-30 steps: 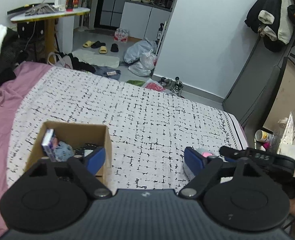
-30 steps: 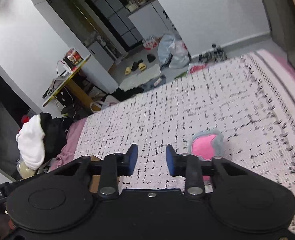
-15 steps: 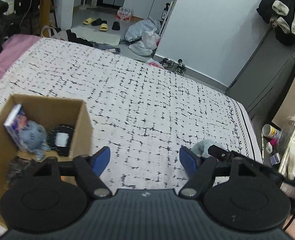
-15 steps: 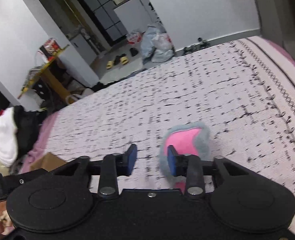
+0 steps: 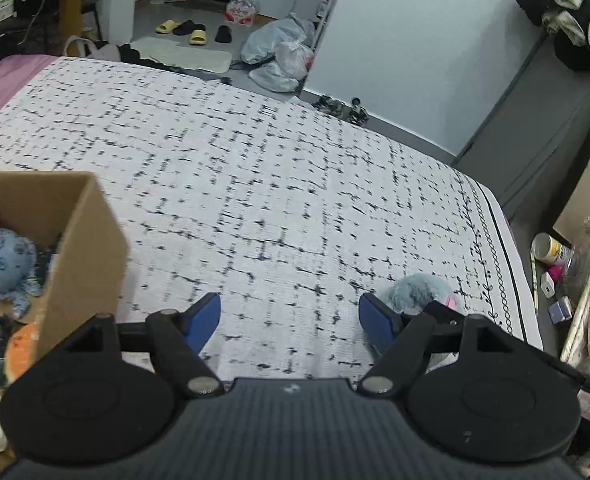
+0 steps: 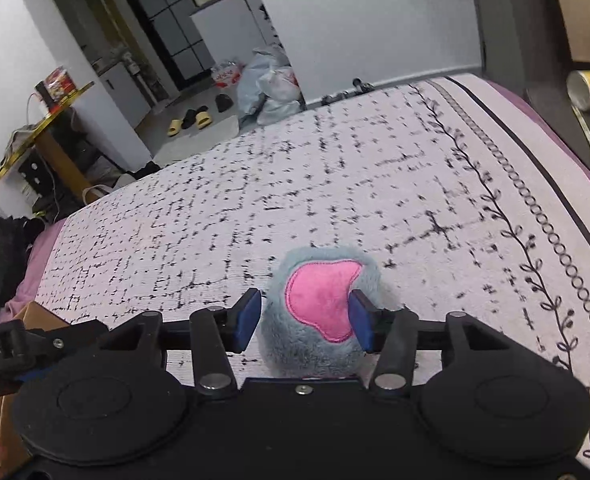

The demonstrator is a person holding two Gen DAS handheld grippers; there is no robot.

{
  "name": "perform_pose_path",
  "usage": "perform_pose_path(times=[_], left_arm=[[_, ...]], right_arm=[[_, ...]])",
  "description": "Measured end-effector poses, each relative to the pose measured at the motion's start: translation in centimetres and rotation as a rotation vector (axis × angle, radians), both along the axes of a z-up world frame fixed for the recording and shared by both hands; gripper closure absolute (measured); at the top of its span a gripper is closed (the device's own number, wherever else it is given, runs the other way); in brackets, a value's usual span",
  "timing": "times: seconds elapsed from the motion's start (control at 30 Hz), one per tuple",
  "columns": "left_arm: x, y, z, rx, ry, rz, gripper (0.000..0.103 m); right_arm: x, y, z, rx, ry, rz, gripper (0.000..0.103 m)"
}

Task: Organize soft objects
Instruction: 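Close both grippers on the grey plush with pink ears, then carry the grey plush in both grippers over the box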

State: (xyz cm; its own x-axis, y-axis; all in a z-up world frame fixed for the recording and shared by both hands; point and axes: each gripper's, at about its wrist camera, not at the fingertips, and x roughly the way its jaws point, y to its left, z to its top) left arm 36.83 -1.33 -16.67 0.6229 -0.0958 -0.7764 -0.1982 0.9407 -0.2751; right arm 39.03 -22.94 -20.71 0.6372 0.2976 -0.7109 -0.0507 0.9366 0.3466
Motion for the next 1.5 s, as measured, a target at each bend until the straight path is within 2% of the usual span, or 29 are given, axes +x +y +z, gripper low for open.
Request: perform_pose_path(times=[0.2, 0.33, 0.6, 0.87, 1.03, 1.5], left_arm=[[1.5, -2.5, -0.8, -0.027, -0.002, -0.043, 0.028], [2.4, -3.8, -1.6, -0.066, 0.015, -0.067, 0.034], [4.0, -5.1, -3.5, -0.201, 0.075, -0.083, 0.047], [5.3, -6.0, -6.0, -0.297, 0.137, -0.081, 0.047], [5.5, -6.6, -7.0, -0.392, 0.158, -0.093, 0.071], [3.3, -4.7, -1.9, -0.31, 0.06, -0.091, 0.077]], right_arm=[[-0.2, -2.3, -0.4, 0.051, 0.046, -0.036, 0.067], [-0.5, -3.4, -0.6, 0.073, 0.067, -0.052, 0.073], [-0.7, -4.2, -1.1, 0.114, 0.104, -0.077, 0.074], [-0.1, -4.3, -2.2, 0.107, 0.126, -0.089, 0.071], [-0.1, -4.7, -2.5, 0.122, 0.127, -0.09, 0.077], [-1.4, -3.6, 0.7, 0.186, 0.032, -0.007, 0.08]])
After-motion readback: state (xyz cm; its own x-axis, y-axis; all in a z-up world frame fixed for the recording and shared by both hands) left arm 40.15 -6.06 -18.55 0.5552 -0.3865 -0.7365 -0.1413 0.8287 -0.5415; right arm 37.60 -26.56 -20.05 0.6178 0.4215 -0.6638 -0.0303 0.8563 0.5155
